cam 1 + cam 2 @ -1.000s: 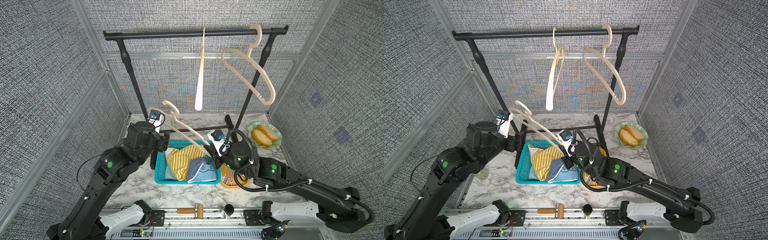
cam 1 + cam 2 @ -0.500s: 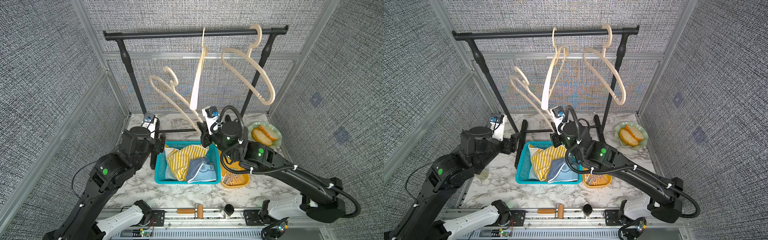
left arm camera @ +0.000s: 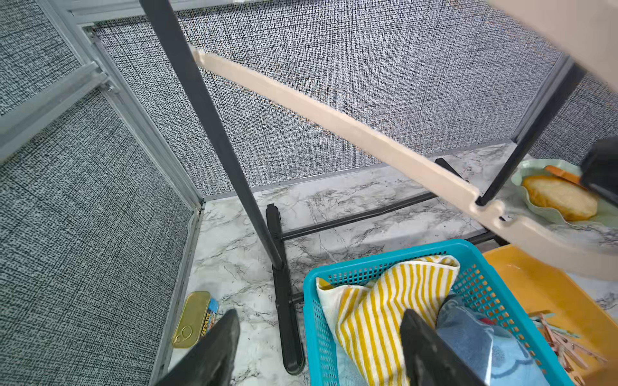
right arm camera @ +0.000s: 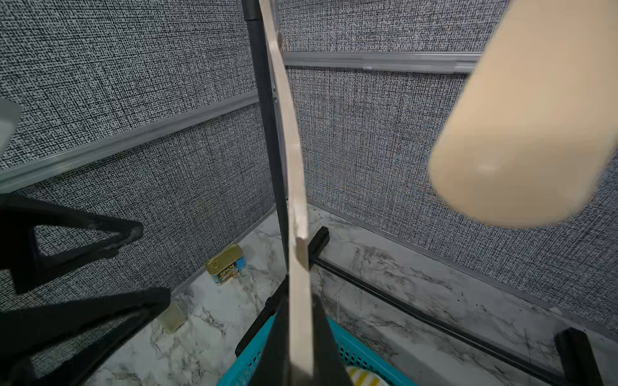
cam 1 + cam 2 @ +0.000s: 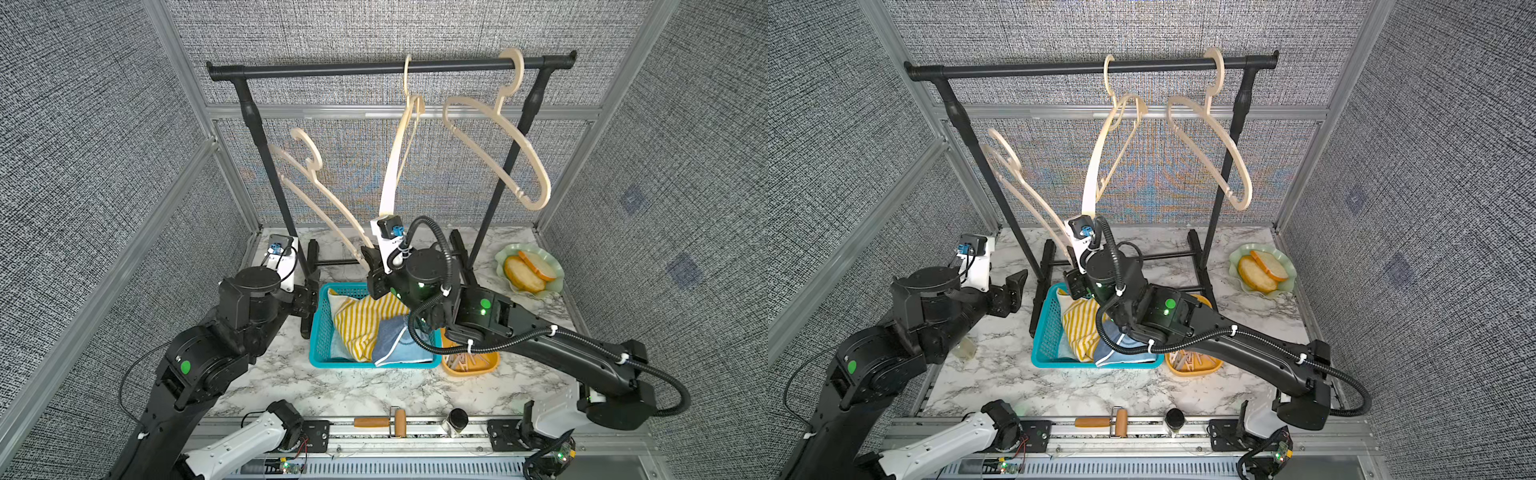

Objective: Remove the clothespins securing towels to the hanger
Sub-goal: Place the hanger on the clothesline.

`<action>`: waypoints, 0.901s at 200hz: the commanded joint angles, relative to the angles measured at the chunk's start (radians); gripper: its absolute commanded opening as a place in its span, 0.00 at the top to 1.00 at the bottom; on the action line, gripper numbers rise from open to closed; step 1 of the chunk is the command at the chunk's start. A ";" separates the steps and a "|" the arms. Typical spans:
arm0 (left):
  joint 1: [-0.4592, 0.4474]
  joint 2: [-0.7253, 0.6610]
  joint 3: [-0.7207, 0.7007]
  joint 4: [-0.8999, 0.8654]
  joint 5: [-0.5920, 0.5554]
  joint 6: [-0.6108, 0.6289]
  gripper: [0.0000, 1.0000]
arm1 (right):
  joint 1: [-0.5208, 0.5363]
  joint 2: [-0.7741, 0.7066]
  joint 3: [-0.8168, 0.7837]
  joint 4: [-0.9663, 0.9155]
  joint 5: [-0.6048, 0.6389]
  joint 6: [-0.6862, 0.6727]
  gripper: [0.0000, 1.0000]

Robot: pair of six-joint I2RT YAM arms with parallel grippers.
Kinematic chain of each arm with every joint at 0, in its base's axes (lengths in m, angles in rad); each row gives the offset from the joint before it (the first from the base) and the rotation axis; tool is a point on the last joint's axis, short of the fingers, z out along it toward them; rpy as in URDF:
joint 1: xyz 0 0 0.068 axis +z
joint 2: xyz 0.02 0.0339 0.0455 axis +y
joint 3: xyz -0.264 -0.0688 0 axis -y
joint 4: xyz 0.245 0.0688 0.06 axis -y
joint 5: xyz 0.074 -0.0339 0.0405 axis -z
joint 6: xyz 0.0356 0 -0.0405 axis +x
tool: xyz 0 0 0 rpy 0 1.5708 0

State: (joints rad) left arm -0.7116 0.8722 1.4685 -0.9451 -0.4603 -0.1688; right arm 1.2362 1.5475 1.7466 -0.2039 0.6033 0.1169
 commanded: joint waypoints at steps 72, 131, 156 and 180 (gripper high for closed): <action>-0.001 -0.047 0.021 -0.027 0.027 -0.026 0.23 | 0.059 0.162 0.240 0.229 0.434 -0.282 1.00; 0.000 -0.040 0.016 -0.022 0.046 -0.026 0.23 | 0.025 0.242 0.361 0.259 0.453 -0.287 1.00; 0.000 -0.047 0.012 -0.016 0.051 -0.026 0.23 | -0.015 0.275 0.429 0.165 0.403 -0.189 1.00; 0.000 -0.050 0.008 -0.010 0.057 -0.028 0.23 | -0.041 0.305 0.477 0.109 0.373 -0.152 1.00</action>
State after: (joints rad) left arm -0.7116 0.8253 1.4788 -0.9699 -0.4160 -0.1944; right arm 1.2121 1.8339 2.1895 -0.0490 1.0100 -0.1028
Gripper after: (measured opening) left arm 0.769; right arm 0.087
